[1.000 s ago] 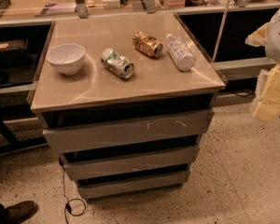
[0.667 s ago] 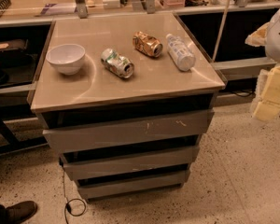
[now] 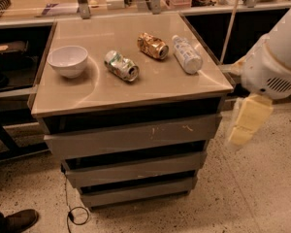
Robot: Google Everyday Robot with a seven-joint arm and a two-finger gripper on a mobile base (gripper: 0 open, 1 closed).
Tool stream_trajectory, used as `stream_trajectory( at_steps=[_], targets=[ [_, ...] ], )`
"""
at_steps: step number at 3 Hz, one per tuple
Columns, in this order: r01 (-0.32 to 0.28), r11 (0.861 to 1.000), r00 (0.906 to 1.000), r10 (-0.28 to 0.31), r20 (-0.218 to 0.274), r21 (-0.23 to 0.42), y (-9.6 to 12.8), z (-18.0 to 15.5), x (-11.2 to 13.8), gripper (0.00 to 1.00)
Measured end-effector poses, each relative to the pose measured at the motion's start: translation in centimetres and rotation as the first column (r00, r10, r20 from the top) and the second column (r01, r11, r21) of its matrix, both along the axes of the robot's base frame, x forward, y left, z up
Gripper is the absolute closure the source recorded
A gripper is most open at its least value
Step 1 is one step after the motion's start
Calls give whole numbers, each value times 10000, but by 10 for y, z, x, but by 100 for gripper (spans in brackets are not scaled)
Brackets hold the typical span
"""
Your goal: Open top drawer
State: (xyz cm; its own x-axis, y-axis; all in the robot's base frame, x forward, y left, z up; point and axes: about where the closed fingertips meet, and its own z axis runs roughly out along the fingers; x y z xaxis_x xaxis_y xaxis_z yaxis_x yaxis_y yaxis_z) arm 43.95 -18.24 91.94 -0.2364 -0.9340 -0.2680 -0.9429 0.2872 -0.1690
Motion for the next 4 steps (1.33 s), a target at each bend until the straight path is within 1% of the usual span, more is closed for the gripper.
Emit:
stream_trajectory(
  at_steps=[1,2,3,4],
  targets=[
    [-229,9981,9985,256,-474,564,29,-45,6,0],
    [-513,9929,9936,616,-949,1073,56,-87,11,0],
    [-682,9873,9889,859,-1211,1433,75,-121,18,0],
    [-730,9835,9872,949,-1285,1657,88,-146,26,0]
  ],
)
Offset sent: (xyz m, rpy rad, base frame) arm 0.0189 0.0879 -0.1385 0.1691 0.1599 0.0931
